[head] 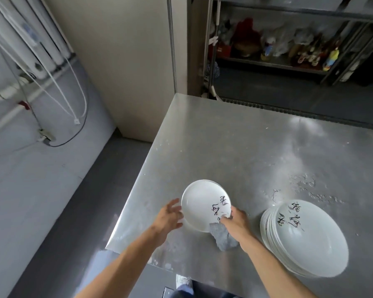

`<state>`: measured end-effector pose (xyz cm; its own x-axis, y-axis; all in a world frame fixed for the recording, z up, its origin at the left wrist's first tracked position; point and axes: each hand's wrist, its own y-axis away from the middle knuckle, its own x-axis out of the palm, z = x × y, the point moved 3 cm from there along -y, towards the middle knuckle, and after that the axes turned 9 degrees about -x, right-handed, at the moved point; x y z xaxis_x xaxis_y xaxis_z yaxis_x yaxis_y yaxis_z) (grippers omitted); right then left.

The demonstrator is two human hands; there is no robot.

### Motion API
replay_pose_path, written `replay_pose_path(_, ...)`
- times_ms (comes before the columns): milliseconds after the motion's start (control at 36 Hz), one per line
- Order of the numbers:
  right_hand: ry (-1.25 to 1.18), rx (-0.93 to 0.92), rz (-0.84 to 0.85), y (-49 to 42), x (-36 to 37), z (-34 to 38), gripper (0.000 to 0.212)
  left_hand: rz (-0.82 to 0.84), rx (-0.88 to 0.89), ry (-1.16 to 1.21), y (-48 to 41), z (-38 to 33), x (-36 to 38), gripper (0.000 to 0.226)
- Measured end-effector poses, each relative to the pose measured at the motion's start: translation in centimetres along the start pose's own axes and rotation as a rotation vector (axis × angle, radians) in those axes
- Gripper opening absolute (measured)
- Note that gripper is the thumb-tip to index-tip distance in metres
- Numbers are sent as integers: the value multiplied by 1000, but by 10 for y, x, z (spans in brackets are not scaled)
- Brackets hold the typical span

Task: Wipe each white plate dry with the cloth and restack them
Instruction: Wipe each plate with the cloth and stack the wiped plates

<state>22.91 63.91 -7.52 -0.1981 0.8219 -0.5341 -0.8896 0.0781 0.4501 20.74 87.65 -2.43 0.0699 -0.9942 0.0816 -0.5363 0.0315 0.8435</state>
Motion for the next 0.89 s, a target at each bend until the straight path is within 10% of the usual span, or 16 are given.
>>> replay_pose_path(889,-63,61,113,-7,-14,0,31,-59,-48,-8,-32,5,10,37)
